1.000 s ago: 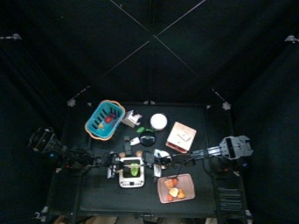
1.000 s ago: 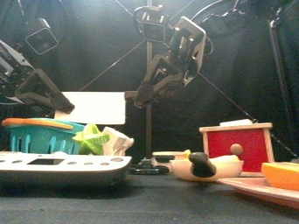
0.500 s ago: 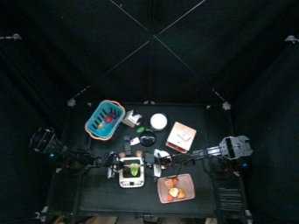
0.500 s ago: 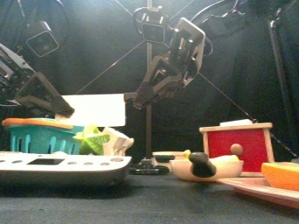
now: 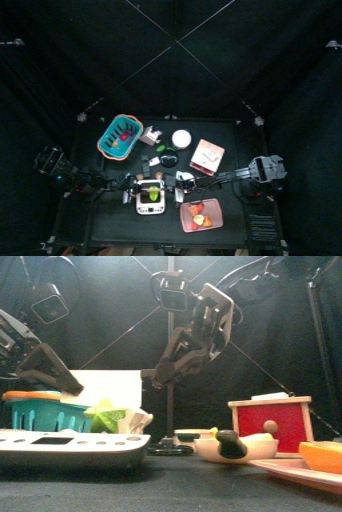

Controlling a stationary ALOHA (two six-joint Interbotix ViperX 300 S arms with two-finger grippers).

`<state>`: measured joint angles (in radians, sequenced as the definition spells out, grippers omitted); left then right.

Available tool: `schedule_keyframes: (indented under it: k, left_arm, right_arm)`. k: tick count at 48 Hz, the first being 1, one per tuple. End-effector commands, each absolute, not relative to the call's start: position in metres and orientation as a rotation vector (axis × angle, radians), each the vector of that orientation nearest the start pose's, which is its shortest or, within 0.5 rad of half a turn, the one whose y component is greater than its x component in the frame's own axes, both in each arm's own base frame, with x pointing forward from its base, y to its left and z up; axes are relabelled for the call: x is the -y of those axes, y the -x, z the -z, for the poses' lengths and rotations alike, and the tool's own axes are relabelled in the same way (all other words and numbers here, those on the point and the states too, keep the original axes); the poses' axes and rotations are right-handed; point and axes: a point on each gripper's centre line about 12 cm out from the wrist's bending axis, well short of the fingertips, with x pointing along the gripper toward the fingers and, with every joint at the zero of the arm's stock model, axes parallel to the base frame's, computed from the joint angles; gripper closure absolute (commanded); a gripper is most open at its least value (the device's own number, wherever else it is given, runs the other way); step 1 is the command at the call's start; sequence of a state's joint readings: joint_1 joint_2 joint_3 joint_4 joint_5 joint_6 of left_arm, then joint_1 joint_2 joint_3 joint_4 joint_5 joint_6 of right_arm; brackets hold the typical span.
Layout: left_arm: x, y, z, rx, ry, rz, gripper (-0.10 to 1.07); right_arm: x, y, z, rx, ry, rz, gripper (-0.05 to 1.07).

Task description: Cut starfruit

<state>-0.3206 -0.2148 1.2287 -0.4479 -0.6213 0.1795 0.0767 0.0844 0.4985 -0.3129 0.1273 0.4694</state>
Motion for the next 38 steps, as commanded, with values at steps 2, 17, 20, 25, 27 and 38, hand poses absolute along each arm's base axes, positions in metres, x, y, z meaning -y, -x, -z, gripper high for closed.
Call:
schedule_keyframes:
  k: [2, 17, 20, 25, 27, 38]
  left_arm:
    - [0.055, -0.257, -0.133, -0.42, 0.067, 0.03, 0.65]
    - [0.057, -0.255, -0.127, -0.455, 0.062, 0.04, 0.65]
    - [0.057, -0.255, -0.124, -0.467, 0.06, 0.038, 0.65]
    - [0.057, -0.257, -0.119, -0.485, 0.056, 0.035, 0.65]
    - [0.057, -0.258, -0.116, -0.495, 0.054, 0.033, 0.65]
    - [0.06, -0.265, -0.109, -0.518, 0.043, 0.033, 0.65]
  right_arm:
    - [-0.03, -0.426, -0.19, -0.683, -0.117, 0.018, 0.64]
    - [-0.034, -0.425, -0.183, -0.707, -0.114, 0.014, 0.64]
    - [-0.034, -0.426, -0.182, -0.709, -0.114, 0.013, 0.64]
    - [-0.035, -0.426, -0.179, -0.716, -0.114, 0.012, 0.64]
    - [-0.035, -0.427, -0.177, -0.719, -0.115, 0.013, 0.64]
    - [-0.035, -0.43, -0.171, -0.732, -0.122, 0.016, 0.64]
